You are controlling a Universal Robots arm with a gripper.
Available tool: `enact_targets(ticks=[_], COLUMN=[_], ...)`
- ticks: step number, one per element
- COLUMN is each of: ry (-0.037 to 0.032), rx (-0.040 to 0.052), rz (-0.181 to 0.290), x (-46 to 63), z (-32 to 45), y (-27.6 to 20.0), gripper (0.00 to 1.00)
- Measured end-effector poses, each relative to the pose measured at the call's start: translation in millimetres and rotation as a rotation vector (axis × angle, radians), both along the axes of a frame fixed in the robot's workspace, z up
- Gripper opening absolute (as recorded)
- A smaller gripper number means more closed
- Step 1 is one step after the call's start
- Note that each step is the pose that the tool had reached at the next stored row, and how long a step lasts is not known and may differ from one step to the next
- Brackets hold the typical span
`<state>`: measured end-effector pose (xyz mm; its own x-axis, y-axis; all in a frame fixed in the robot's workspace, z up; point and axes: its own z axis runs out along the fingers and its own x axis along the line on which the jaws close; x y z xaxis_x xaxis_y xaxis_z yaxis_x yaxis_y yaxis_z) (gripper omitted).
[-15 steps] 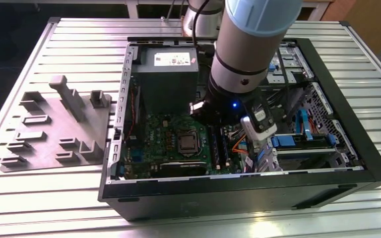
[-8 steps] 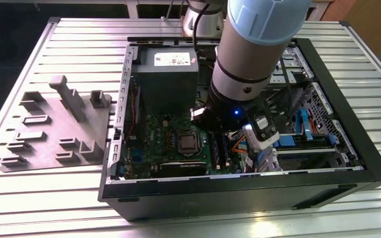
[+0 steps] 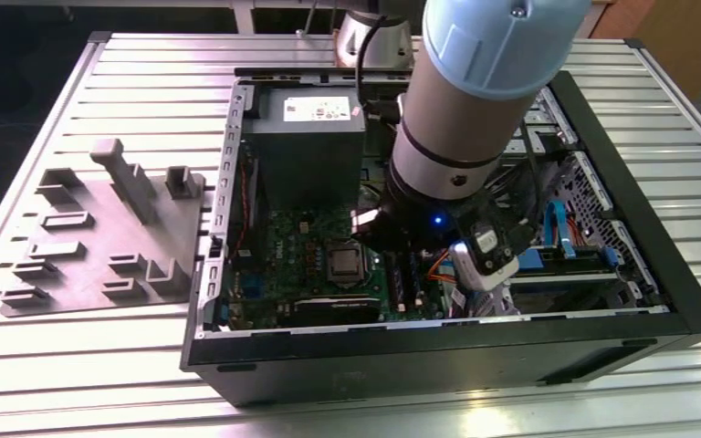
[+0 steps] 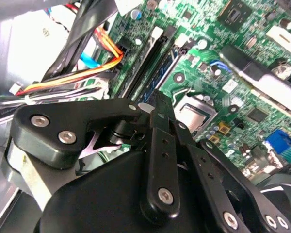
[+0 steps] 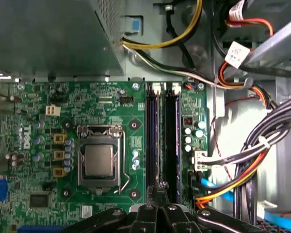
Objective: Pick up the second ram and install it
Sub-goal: 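Press down the second ram until it locks into place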
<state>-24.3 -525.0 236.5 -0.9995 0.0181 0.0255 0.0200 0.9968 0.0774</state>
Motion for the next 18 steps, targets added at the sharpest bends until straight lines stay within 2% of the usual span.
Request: enact_targets(ticks=[4,7,18], ry=[0.0,-0.0001,-0.0002], rx=[0.0002,-0.0032,-0.0108], rz=[-0.018,-0.032,-0.033], x=[0.0,0.1,0.0], z=[-1.4,-1.8,-6.1], y=[-1.9,-2.1,-3.9], gripper=[0.1,0.1,0.1])
